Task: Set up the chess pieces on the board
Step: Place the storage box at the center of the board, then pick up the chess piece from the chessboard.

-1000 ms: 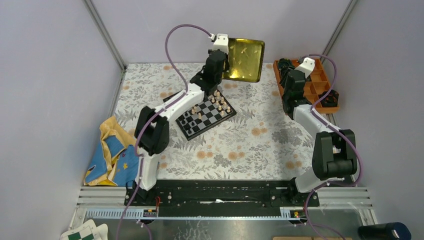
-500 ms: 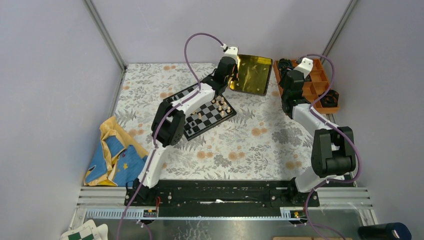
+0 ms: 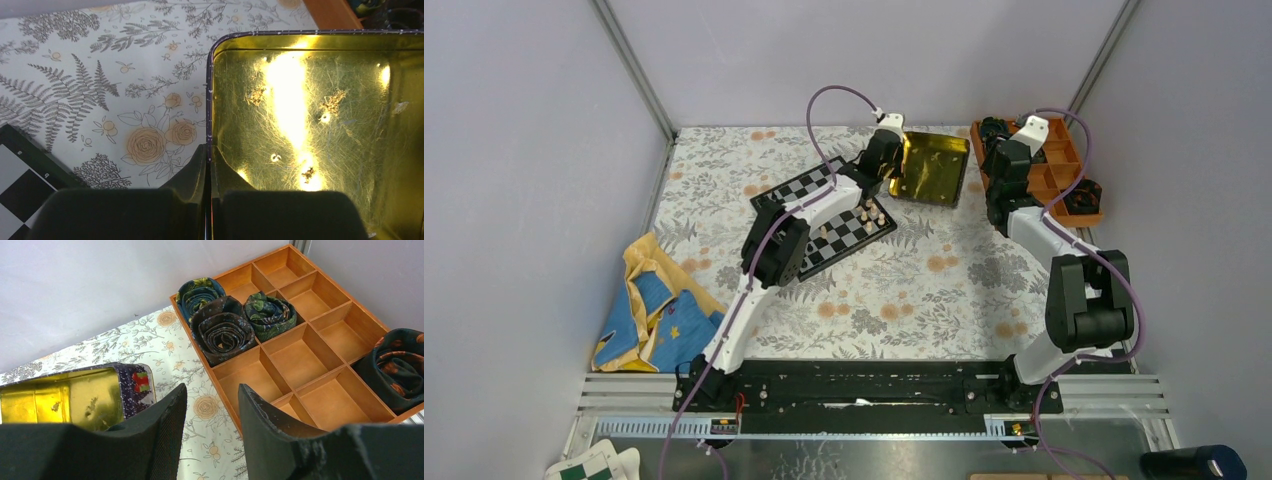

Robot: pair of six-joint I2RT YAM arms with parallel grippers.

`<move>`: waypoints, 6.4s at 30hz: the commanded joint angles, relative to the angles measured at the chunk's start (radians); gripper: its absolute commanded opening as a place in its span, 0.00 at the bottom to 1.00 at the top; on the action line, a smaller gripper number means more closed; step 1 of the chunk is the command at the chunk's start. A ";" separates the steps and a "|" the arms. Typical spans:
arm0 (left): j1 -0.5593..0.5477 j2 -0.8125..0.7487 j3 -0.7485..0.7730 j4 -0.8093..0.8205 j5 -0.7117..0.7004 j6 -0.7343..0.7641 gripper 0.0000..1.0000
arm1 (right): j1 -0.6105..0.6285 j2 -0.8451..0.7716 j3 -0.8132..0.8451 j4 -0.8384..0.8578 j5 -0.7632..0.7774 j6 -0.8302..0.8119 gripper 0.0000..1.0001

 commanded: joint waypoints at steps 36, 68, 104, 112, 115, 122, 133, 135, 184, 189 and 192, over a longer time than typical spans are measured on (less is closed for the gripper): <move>0.018 -0.173 0.019 -0.021 0.039 -0.089 0.45 | 0.028 0.044 0.236 -0.186 -0.248 -0.072 0.51; 0.085 -1.036 -0.801 -0.276 -0.367 -0.242 0.50 | 0.550 0.341 0.602 -0.548 -0.499 -0.167 0.36; 0.103 -1.131 -0.961 -0.286 -0.382 -0.263 0.63 | 0.667 0.543 0.658 -0.591 -0.566 -0.148 0.46; 0.103 -1.143 -0.981 -0.278 -0.389 -0.258 0.64 | 0.667 0.566 0.680 -0.603 -0.565 -0.146 0.45; 0.104 -1.147 -0.984 -0.279 -0.393 -0.256 0.65 | 0.667 0.567 0.682 -0.605 -0.568 -0.146 0.44; 0.106 -1.154 -0.988 -0.293 -0.366 -0.241 0.76 | 0.666 0.515 0.665 -0.574 -0.543 -0.147 0.45; 0.111 -1.199 -1.027 -0.314 -0.216 -0.221 0.78 | 0.664 0.319 0.542 -0.536 -0.385 -0.166 0.48; 0.111 -1.199 -1.037 -0.309 -0.195 -0.227 0.76 | 0.654 0.284 0.512 -0.532 -0.325 -0.167 0.50; 0.059 -0.642 -0.855 -0.202 -0.116 -0.194 0.47 | 0.380 0.072 0.271 -0.373 -0.172 -0.130 0.52; 0.059 -0.630 -0.846 -0.210 -0.120 -0.193 0.45 | 0.379 0.072 0.271 -0.374 -0.172 -0.132 0.53; 0.059 -0.629 -0.843 -0.218 -0.123 -0.193 0.43 | 0.379 0.075 0.271 -0.374 -0.173 -0.128 0.52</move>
